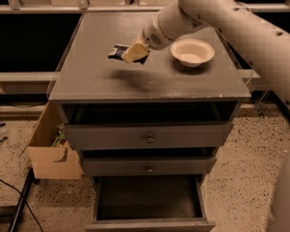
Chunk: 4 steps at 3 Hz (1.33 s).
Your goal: Place rxbar blueberry into bottom drawer
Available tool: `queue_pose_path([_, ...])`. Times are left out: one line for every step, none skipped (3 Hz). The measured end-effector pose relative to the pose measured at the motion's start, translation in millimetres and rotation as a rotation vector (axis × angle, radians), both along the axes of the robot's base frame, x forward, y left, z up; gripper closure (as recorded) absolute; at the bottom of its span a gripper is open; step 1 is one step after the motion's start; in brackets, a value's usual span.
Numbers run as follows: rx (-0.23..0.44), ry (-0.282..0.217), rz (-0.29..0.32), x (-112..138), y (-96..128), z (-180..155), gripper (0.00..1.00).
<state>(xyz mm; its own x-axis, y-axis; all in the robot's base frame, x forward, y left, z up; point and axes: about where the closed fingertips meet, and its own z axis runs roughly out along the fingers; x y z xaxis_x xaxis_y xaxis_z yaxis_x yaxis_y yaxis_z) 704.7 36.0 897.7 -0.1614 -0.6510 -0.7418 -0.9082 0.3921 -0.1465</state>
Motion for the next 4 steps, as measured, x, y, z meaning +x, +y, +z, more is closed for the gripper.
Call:
queue_pose_path([-0.028,-0.022,0.045,-51,-30,8,1.00])
queue_pose_path([-0.044,-0.011,0.114,-120,-67,15,1.00])
queue_pose_path([-0.044,-0.013,0.108,-115,-65,14,1.00])
queue_pose_path([-0.078,-0.017,0.139,-126,-68,20,1.00])
